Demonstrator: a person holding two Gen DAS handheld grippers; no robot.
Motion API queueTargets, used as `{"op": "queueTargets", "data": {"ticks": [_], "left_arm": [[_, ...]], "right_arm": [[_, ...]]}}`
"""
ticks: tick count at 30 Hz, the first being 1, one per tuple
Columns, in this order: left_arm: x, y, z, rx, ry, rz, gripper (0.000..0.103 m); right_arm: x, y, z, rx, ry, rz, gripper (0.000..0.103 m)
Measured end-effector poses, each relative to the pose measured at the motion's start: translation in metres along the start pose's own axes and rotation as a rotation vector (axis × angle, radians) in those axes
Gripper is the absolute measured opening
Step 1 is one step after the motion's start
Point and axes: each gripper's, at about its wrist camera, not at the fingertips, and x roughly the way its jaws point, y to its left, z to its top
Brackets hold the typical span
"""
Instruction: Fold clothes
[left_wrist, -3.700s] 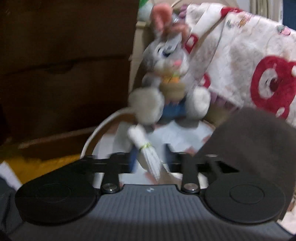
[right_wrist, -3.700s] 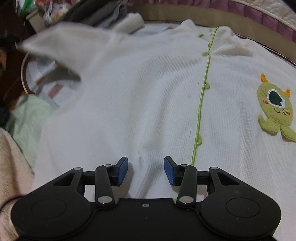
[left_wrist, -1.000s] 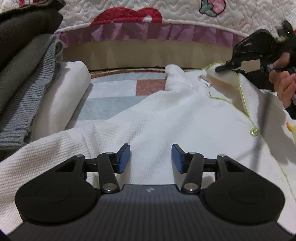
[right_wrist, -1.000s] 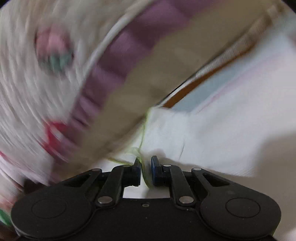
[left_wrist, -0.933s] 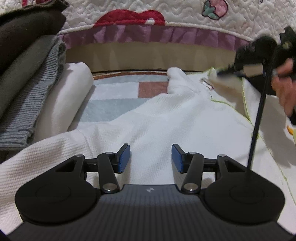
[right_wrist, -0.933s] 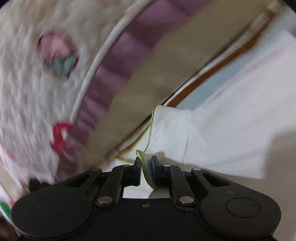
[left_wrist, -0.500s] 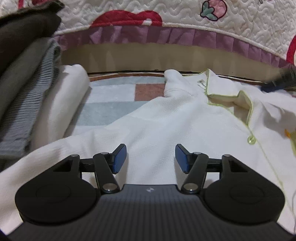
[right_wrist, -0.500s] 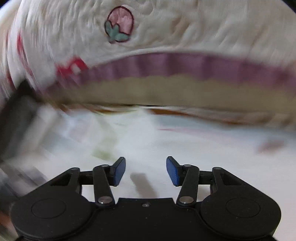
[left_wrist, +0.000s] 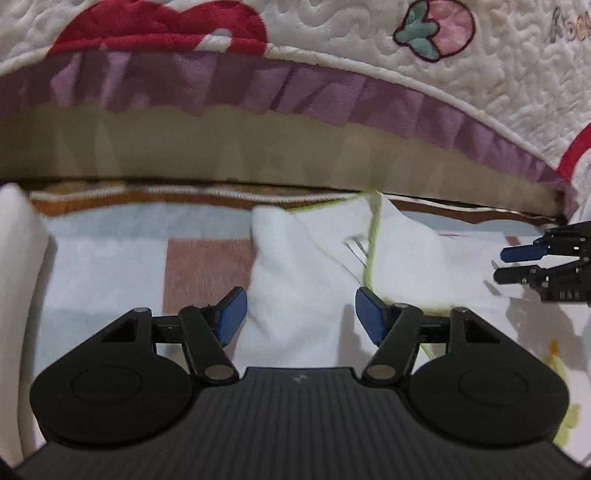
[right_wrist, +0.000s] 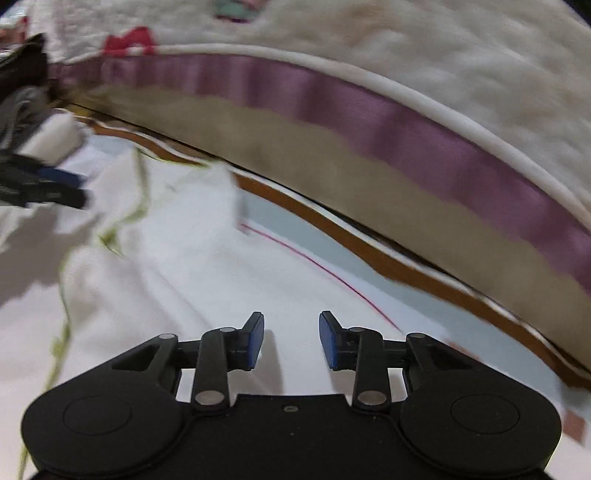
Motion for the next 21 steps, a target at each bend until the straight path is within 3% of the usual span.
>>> {"op": "queueTargets", "data": {"ticks": [3, 5, 6, 9, 11, 12, 13, 14, 16, 18, 21], "left_arm": [[0.013, -0.011, 0.003, 0.112, -0.008, 0.068, 0.064], [0.023, -0.011, 0.005, 0.117, 0.019, 0.061, 0.064], [0.027, -0.012, 0.006, 0.119, 0.033, 0.058, 0.067], [0.038, -0.011, 0.006, 0.098, 0.069, 0.085, 0.074], [0.039, -0.012, 0.005, 0.096, 0.057, 0.083, 0.067], [0.038, -0.014, 0.005, 0.117, 0.053, 0.074, 0.037], [0.036, -0.019, 0.006, 0.154, 0.05, 0.065, 0.017], [0.032, -0.027, 0.009, 0.197, 0.047, 0.058, 0.008], [0.018, -0.047, 0.011, 0.303, -0.04, 0.101, 0.008], [0.004, -0.063, 0.015, 0.377, -0.133, 0.154, 0.008], [0.017, -0.058, 0.022, 0.313, -0.094, 0.197, 0.008]], "right_arm": [[0.016, 0.012, 0.014, -0.009, -0.035, 0.016, 0.048], [0.023, 0.02, 0.024, -0.047, -0.024, 0.048, 0.053], [0.026, 0.024, 0.027, -0.076, -0.018, 0.047, 0.06], [0.039, 0.03, 0.037, -0.108, -0.002, 0.018, 0.066], [0.044, 0.025, 0.043, -0.058, 0.003, 0.029, 0.068], [0.046, 0.023, 0.046, -0.038, 0.005, 0.044, 0.064], [0.046, 0.023, 0.047, -0.034, 0.001, 0.07, 0.054], [0.042, 0.028, 0.047, -0.05, -0.03, 0.075, 0.008], [0.03, 0.041, 0.046, -0.098, -0.132, 0.037, 0.007], [0.024, 0.041, 0.048, -0.067, -0.183, -0.007, 0.007], [0.02, 0.038, 0.053, -0.008, -0.221, -0.071, 0.007]]}}
